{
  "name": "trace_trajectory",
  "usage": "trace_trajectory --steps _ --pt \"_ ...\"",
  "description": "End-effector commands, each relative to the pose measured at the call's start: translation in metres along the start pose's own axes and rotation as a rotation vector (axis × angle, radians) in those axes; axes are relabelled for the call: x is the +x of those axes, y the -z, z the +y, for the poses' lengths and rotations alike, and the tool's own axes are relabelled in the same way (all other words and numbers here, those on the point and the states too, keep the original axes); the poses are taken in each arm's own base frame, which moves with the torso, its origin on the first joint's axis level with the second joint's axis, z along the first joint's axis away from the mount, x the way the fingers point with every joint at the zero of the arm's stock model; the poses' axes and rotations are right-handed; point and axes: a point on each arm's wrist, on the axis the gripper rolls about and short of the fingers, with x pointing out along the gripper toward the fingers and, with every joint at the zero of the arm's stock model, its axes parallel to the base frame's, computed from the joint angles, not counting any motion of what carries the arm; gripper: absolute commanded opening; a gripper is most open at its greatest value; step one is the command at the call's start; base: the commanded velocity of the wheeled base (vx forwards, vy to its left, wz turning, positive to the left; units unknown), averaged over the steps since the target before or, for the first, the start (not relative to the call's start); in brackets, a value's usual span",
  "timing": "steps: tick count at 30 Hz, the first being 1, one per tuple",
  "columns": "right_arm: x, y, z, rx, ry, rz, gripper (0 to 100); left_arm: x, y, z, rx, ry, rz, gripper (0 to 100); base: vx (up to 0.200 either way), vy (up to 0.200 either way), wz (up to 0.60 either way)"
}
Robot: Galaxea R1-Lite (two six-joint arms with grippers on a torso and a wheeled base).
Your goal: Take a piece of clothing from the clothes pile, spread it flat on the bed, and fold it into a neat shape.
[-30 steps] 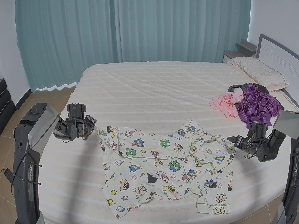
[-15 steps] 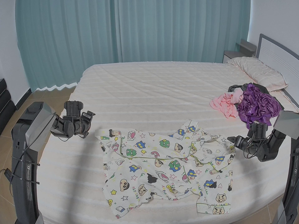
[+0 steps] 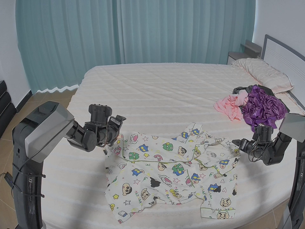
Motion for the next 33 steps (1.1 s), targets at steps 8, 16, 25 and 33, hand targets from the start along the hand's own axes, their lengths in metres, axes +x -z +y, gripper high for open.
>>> trace_trajectory --steps 8,16,25,33 --pt "0.0 0.0 0.0 0.0 0.0 0.0 100 0.01 0.075 0.001 0.152 -0.035 0.07 100 0.0 0.0 0.0" --pt "0.0 0.0 0.001 0.0 -0.002 0.001 100 0.019 0.089 0.009 0.236 -0.088 0.094 100 0.0 0.0 0.0" --pt "0.0 0.001 0.0 -0.001 0.002 0.001 100 0.03 0.094 0.014 0.298 -0.18 -0.009 100 0.0 0.0 0.0" --pt "0.0 0.0 0.0 0.0 0.001 -0.001 100 0.029 0.077 0.022 0.318 -0.284 -0.201 100 0.0 0.0 0.0"
